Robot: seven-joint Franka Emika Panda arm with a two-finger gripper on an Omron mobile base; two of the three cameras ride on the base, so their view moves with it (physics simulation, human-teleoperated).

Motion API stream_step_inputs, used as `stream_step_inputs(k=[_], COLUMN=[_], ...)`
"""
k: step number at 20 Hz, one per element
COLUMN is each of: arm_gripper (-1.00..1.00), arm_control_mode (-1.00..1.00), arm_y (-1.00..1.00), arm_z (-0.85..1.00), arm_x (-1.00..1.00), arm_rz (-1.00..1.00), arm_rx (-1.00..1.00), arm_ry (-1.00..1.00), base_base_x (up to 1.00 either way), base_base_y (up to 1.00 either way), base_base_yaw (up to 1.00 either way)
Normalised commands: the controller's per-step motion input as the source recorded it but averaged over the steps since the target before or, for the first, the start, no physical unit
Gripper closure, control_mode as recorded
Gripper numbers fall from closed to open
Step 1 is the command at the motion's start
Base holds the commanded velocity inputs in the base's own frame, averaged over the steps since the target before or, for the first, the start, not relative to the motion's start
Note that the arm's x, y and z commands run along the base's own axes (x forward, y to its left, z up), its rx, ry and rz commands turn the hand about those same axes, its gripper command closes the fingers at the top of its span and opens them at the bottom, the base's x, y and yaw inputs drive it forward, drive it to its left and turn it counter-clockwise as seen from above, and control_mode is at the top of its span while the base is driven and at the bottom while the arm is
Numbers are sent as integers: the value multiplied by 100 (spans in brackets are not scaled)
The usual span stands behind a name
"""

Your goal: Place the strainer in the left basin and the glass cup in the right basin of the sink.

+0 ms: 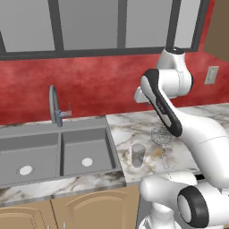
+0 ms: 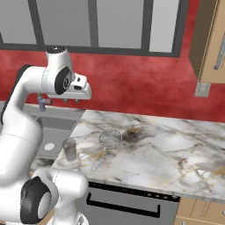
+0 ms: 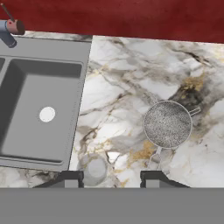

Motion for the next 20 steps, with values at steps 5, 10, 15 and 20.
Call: stream_step_inputs(k=[5,10,15,20], arm_gripper=[-100,-100,-100,-100], arm_control_mode=[-100,-100,-100,-100], arm_y=[0,10,21,26], arm_z=[0,-6,-13,-20], arm_x=[-4,-14,-19,-15], arm_rz=[-1,-1,0,0], arm_rx=[0,0,0,0], arm_ry=[0,0,0,0], base_base_x=[0,0,0,0], base_base_y=[0,0,0,0], base_base_yaw=[0,0,0,0])
